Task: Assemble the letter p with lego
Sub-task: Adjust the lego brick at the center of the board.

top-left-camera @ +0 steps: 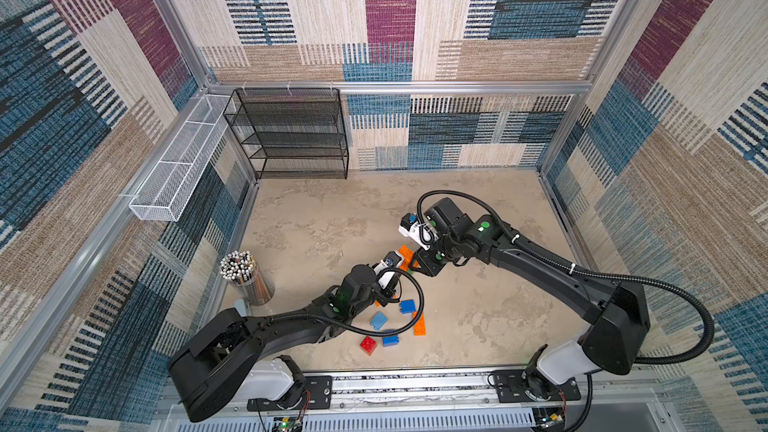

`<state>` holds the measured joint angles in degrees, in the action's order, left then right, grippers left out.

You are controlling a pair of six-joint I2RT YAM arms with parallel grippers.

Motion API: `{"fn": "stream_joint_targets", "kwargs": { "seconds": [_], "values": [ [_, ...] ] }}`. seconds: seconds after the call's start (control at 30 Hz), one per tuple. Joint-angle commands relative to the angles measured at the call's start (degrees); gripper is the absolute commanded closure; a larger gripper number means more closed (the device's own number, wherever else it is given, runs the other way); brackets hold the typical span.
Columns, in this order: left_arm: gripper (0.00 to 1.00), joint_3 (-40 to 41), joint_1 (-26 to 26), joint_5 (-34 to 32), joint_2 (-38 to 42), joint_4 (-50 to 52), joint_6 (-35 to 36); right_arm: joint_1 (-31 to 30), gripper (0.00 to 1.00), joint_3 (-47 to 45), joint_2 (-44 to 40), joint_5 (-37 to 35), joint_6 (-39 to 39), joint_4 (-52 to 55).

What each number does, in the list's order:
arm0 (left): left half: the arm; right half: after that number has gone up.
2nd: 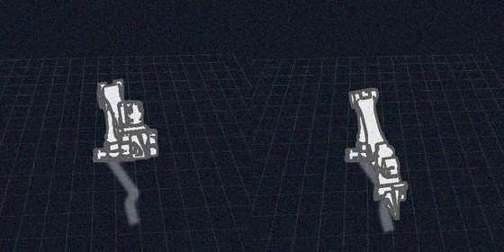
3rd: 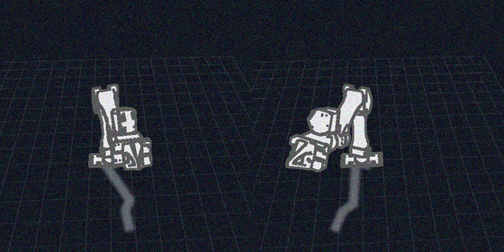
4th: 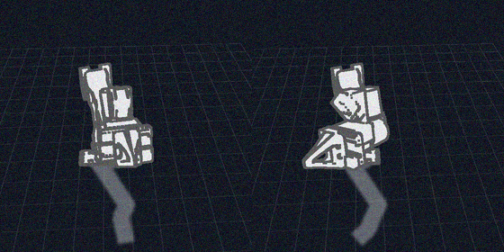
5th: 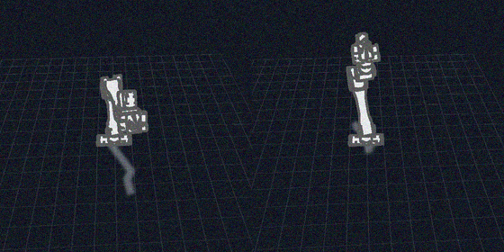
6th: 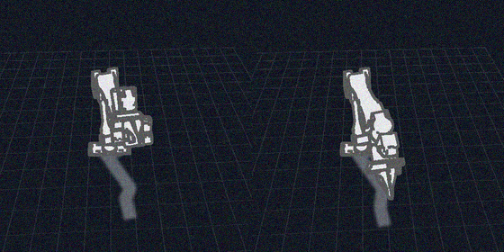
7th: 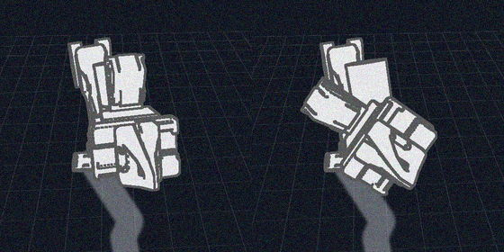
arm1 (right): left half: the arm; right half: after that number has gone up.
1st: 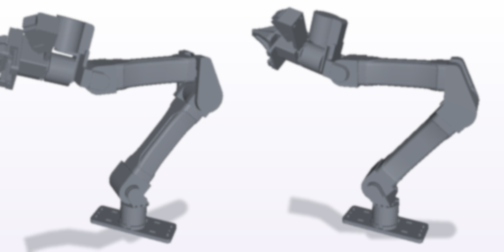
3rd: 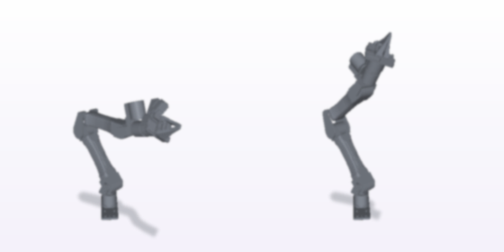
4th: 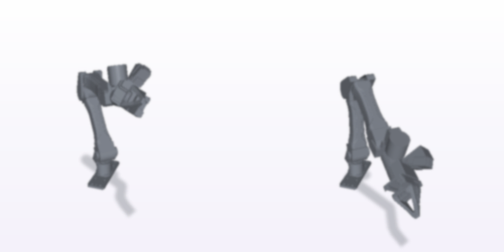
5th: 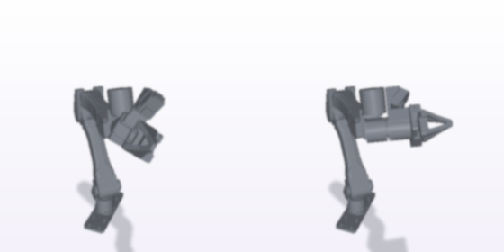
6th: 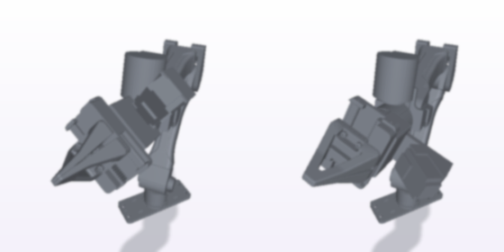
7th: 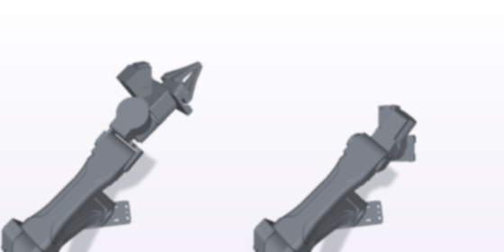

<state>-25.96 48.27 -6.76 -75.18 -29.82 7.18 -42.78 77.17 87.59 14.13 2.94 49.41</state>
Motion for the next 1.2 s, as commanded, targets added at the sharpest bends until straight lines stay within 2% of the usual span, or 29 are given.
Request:
{"fn": "stream_joint_targets", "kwargs": {
  "seconds": [0.0,0.2,0.53,0.7,0.8,0.97,1.17],
  "values": [
    [0.78,-1.6,1.6,-0.6,0.0,-6.7,5.3,-0.1,0.75,-0.6,0.3,-1.0,-0.6,0.5],
    [0.80,-2.9,2.5,-0.9,-0.7,-3.9,5.7,0.0,0.73,-0.4,0.0,-1.4,-0.6,0.2],
    [0.80,-4.8,2.2,-2.9,-2.1,1.3,2.4,0.2,0.37,0.5,-5.9,-6.4,-1.1,-2.7],
    [0.80,-7.4,0.6,-3.9,-1.0,9.6,-1.5,2.5,0.31,-0.5,-11.5,-10.1,-2.7,-5.1],
    [0.81,-11.0,-2.8,-3.6,-0.7,18.8,-7.0,4.8,0.29,-2.5,-16.4,-13.7,-4.5,-7.8],
    [0.81,-21.8,-8.1,-5.5,-4.6,41.7,-16.2,5.4,0.28,-7.2,-22.5,-18.9,-7.2,-10.3],
    [0.80,-35.6,-13.5,-5.7,-13.1,64.2,-25.0,5.4,0.30,-13.8,-27.5,-18.0,-11.4,-13.4]
  ]
}}
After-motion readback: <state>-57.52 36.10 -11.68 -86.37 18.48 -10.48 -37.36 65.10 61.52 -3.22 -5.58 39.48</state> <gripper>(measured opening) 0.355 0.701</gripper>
